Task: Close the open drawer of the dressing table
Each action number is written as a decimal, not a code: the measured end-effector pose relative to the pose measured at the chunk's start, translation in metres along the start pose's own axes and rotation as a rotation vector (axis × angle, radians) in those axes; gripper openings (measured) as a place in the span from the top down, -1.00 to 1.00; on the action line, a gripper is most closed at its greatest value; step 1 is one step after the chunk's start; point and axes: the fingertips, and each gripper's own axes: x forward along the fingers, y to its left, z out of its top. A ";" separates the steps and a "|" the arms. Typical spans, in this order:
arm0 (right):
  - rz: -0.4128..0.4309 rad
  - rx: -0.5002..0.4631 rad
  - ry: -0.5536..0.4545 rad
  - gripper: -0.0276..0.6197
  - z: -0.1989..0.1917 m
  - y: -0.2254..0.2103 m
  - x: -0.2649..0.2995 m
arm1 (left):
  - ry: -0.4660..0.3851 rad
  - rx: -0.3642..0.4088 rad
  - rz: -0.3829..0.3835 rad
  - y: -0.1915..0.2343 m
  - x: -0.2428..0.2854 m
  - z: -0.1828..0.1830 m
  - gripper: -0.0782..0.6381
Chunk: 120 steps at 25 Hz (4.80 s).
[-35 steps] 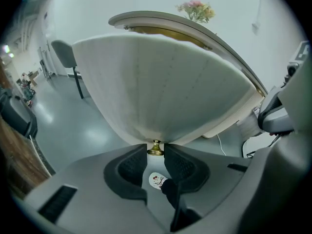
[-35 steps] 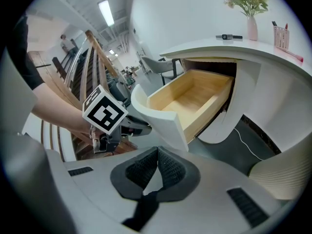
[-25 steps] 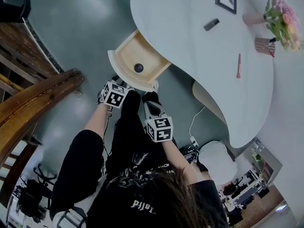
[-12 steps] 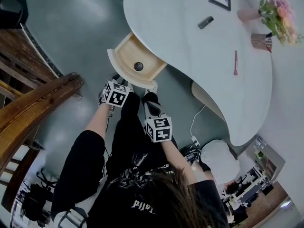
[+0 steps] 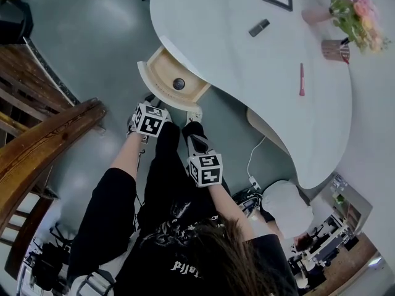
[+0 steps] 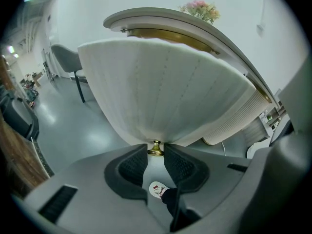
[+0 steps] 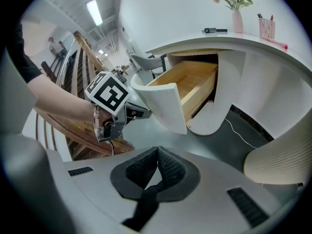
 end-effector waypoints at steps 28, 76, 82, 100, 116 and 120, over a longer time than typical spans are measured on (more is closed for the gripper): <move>-0.161 0.163 -0.153 0.83 0.046 -0.077 -0.028 | -0.034 0.022 0.000 -0.008 0.026 0.054 0.46; -0.134 0.105 -0.134 0.83 0.064 -0.070 -0.010 | -0.132 0.073 -0.020 -0.018 0.054 0.119 0.46; -0.128 0.113 -0.127 0.83 0.061 -0.073 -0.007 | -0.153 0.082 -0.025 -0.020 0.059 0.129 0.46; -0.110 0.076 -0.156 0.83 0.069 -0.075 0.004 | -0.312 0.098 -0.032 -0.023 0.071 0.157 0.46; -0.103 0.097 -0.177 0.83 0.071 -0.080 0.023 | -0.429 0.118 -0.040 -0.025 0.082 0.179 0.46; -0.108 0.103 -0.179 0.83 0.070 -0.085 0.026 | -0.455 0.124 -0.042 -0.026 0.084 0.182 0.46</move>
